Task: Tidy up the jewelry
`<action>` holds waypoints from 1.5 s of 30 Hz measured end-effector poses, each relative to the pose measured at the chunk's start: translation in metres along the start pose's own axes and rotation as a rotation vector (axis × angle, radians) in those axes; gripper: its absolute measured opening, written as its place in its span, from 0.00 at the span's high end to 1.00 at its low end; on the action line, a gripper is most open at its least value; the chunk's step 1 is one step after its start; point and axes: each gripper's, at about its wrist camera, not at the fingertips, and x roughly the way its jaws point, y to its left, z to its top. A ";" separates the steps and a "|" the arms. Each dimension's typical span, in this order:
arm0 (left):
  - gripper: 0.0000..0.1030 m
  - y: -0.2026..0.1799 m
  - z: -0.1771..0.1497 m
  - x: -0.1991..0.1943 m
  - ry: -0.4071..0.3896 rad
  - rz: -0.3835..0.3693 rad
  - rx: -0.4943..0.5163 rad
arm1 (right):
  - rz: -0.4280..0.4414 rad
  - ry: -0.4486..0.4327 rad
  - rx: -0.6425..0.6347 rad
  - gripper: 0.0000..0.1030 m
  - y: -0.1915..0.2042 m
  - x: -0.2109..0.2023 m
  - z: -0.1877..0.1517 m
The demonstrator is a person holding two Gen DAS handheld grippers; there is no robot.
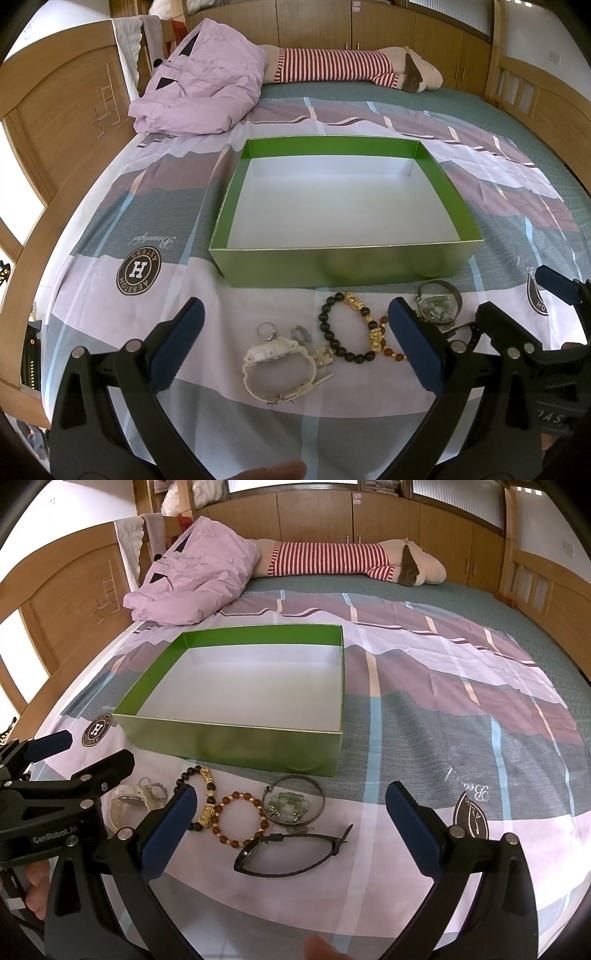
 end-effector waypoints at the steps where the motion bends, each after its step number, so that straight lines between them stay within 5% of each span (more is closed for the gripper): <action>1: 0.02 0.000 0.000 0.000 0.000 0.000 0.000 | 0.000 0.000 0.000 0.01 0.000 0.000 0.000; 26: 0.02 -0.001 -0.009 0.009 0.017 0.002 0.012 | 0.002 -0.001 -0.007 0.01 0.003 0.000 -0.002; 34: 0.03 0.019 -0.005 0.034 0.115 0.000 -0.019 | -0.051 0.060 -0.063 0.01 0.002 0.013 -0.002; 35: 0.04 0.023 -0.005 0.040 0.148 -0.006 -0.022 | -0.076 0.092 -0.065 0.01 -0.003 0.020 -0.003; 37: 0.27 0.031 -0.005 0.050 0.206 -0.036 -0.046 | -0.082 0.144 -0.036 0.02 -0.014 0.030 -0.006; 39: 0.40 0.039 -0.008 0.059 0.268 -0.075 -0.078 | -0.058 0.180 0.004 0.23 -0.023 0.037 -0.007; 41: 0.46 0.045 -0.010 0.068 0.309 -0.117 -0.104 | -0.085 0.215 0.035 0.59 -0.031 0.043 -0.009; 45: 0.46 0.052 -0.013 0.078 0.353 -0.149 -0.115 | -0.008 0.325 0.090 0.66 -0.041 0.059 -0.009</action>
